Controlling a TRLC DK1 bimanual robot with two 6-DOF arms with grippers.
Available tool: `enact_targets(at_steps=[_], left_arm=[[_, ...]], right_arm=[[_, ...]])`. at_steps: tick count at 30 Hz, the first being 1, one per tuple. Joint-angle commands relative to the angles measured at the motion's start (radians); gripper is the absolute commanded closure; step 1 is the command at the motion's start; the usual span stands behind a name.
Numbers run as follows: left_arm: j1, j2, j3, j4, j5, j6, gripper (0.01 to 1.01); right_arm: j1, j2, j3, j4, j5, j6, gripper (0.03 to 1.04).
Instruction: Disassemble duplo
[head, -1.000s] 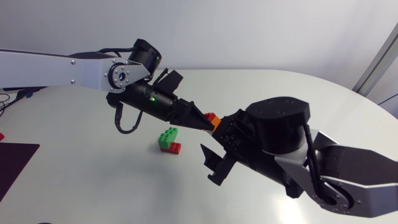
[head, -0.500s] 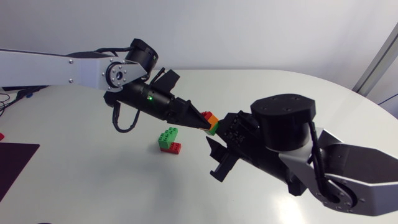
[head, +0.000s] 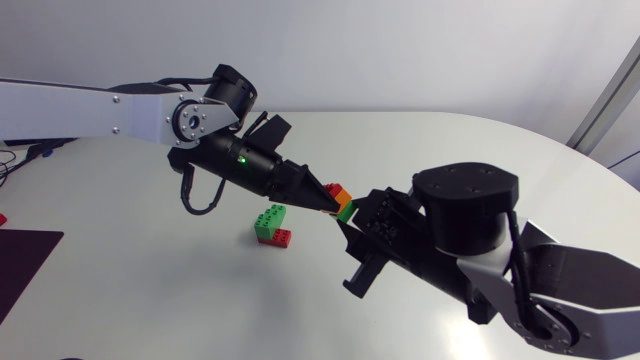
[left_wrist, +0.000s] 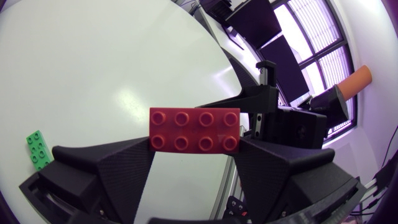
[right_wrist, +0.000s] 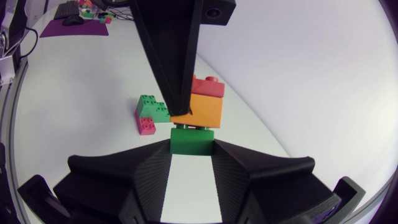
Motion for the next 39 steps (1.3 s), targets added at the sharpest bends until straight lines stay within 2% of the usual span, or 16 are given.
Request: enact_targets(at_steps=[1,7,11,15,21,25,28,32,34,36,39], left_arm=[[0.004,-0.031,0.078,0.001,0.018,-0.023,0.643],[0.031,-0.055,0.098,-0.021,0.019,-0.015,0.641],[0.060,-0.060,0.061,-0.024,-0.034,0.026,0.641],[0.088,-0.051,0.002,-0.024,-0.129,0.090,0.641],[0.102,-0.019,-0.034,-0.067,-0.182,0.147,0.638],[0.085,-0.026,-0.040,-0.081,-0.180,0.156,0.638],[0.063,-0.045,-0.054,-0.082,-0.180,0.202,0.636],[0.066,-0.042,-0.055,-0.082,-0.179,0.245,0.634],[0.066,-0.045,-0.058,-0.081,-0.179,0.267,0.634],[0.070,-0.045,-0.063,-0.070,-0.183,0.284,0.634],[0.066,-0.055,-0.101,-0.016,-0.217,0.322,0.631]], right_arm=[[0.020,0.015,-0.061,-0.013,-0.013,-0.048,0.74],[-0.014,-0.017,-0.080,-0.013,-0.011,-0.069,0.74],[-0.134,-0.017,-0.029,-0.071,-0.056,-0.063,0.74],[-0.236,0.087,0.014,-0.128,-0.123,-0.034,0.73],[-0.230,0.210,0.032,-0.155,-0.140,0.000,0.71],[-0.193,0.259,0.046,-0.183,-0.128,0.012,0.60],[-0.183,0.283,0.048,-0.198,-0.117,0.020,0.50],[-0.192,0.274,0.060,-0.241,-0.119,0.036,0.13],[-0.201,0.265,0.075,-0.282,-0.128,0.046,0.08],[-0.212,0.253,0.092,-0.318,-0.156,0.061,0.07],[-0.273,0.225,0.155,-0.430,-0.261,0.115,0.07]])
